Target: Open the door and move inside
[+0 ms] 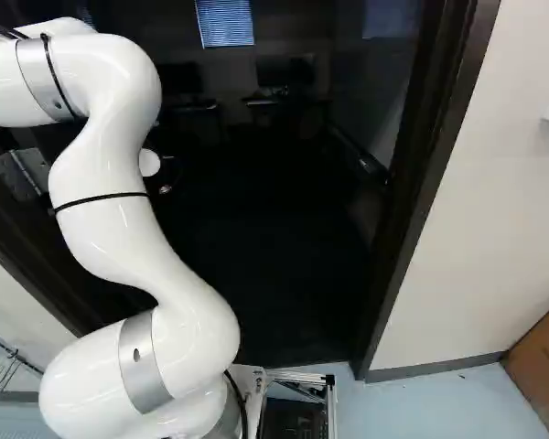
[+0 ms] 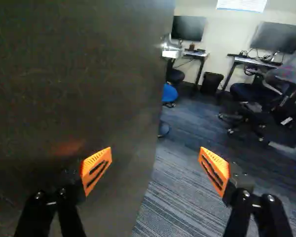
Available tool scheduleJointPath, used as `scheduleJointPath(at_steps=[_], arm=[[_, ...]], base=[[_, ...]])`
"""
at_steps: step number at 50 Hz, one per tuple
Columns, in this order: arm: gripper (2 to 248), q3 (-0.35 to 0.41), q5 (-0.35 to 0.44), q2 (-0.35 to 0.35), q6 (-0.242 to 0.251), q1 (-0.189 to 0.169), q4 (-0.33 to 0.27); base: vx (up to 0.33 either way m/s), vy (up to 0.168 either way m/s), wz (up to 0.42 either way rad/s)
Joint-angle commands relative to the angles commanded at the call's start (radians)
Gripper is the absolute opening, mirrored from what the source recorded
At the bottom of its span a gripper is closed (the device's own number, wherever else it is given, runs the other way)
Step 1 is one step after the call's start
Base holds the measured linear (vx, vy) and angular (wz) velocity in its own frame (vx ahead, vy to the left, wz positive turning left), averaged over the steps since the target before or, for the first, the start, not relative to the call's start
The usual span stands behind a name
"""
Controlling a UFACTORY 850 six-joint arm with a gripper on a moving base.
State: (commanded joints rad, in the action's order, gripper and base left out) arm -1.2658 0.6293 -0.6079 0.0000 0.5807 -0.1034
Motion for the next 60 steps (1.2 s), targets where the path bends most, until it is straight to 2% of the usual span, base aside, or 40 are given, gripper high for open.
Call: scheduleJointPath(at_steps=[16,60], arm=[[247,0.03,0.0,0.022,0.0,-0.012,0.0],[247,0.207,0.0,0.159,0.0,-0.096,0.0]], base=[[0.0,0.0,0.0],[0.0,0.0,0.0]])
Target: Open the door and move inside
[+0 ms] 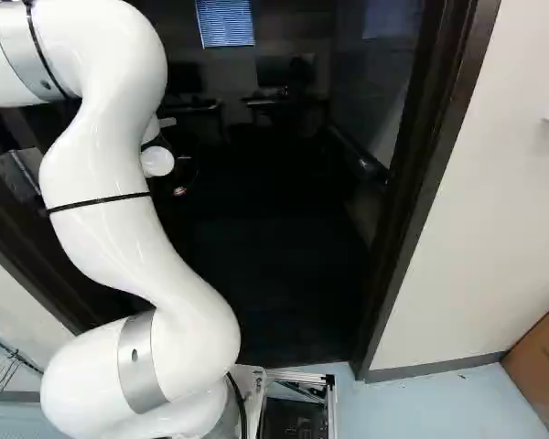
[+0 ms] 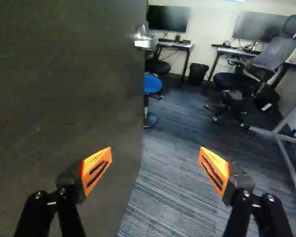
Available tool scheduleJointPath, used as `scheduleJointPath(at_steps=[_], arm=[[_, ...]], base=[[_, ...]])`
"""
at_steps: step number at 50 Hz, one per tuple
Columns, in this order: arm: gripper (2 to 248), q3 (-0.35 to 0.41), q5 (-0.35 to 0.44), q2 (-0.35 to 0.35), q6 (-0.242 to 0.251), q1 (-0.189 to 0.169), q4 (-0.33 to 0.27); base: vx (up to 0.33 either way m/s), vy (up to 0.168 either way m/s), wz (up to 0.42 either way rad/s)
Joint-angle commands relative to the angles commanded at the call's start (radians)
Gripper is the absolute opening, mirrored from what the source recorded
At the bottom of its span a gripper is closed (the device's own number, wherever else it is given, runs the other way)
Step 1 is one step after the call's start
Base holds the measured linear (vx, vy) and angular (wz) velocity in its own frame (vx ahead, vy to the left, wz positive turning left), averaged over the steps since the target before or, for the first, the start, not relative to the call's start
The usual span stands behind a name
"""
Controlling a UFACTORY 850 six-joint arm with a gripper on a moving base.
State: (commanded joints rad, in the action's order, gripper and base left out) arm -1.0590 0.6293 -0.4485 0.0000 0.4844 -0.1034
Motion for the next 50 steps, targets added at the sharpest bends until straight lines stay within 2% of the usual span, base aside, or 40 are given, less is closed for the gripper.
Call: scheduleJointPath(at_steps=[50], arm=[[247,0.188,0.0,0.154,0.0,-0.108,0.0]], base=[[0.0,0.0,0.0]])
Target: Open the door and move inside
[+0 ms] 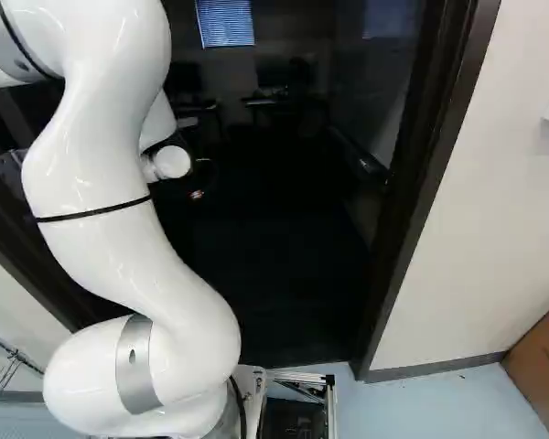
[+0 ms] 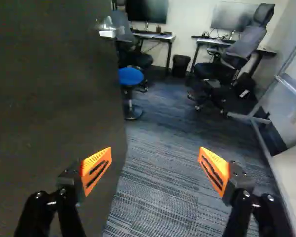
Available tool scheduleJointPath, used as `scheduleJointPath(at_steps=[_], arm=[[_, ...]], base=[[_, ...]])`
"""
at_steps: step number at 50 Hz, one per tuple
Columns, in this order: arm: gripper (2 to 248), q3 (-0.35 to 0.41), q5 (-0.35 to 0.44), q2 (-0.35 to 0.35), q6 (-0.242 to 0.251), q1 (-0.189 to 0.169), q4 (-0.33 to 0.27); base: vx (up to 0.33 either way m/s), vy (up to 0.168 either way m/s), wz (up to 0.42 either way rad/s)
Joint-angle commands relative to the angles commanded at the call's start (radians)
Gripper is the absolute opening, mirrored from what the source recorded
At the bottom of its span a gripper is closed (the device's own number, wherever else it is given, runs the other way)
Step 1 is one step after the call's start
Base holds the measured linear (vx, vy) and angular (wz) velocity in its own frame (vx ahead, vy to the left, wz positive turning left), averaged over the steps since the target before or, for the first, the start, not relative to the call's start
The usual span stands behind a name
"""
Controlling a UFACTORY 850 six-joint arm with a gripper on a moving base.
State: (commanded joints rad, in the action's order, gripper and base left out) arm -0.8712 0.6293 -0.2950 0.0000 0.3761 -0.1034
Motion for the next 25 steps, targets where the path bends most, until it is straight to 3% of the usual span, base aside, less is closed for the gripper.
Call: scheduleJointPath(at_steps=[25], arm=[[247,0.136,0.0,0.118,0.0,-0.038,0.0]], base=[[0.0,0.0,0.0]])
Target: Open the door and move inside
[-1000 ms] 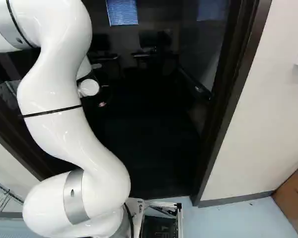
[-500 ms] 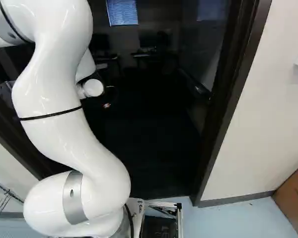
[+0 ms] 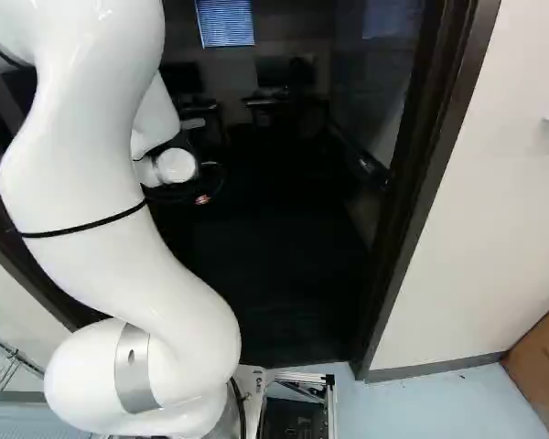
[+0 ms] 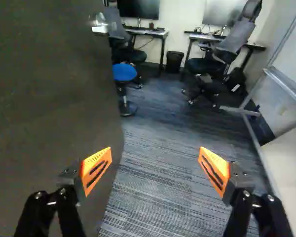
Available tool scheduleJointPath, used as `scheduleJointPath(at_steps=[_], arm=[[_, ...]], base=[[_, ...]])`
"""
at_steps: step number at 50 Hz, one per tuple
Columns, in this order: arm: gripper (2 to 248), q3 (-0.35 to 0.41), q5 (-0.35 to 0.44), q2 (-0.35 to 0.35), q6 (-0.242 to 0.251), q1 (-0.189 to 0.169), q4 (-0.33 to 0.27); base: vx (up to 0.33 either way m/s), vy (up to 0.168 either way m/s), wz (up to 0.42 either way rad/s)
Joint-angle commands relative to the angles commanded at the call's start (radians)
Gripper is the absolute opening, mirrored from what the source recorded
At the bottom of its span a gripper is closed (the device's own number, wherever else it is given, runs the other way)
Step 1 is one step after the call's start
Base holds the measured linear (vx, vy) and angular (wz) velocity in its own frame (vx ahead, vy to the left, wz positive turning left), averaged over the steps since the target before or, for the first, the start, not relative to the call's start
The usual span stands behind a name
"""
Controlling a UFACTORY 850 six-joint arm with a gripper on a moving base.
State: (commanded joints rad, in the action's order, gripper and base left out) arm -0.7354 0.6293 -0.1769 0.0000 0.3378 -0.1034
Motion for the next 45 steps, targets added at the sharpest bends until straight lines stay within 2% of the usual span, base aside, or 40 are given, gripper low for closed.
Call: scheduleJointPath(at_steps=[24,45], arm=[[247,0.131,0.0,0.121,0.0,-0.037,0.011],[247,0.214,0.0,0.202,0.0,-0.093,0.049]], base=[[0.0,0.0,0.0],[0.0,0.0,0.0]])
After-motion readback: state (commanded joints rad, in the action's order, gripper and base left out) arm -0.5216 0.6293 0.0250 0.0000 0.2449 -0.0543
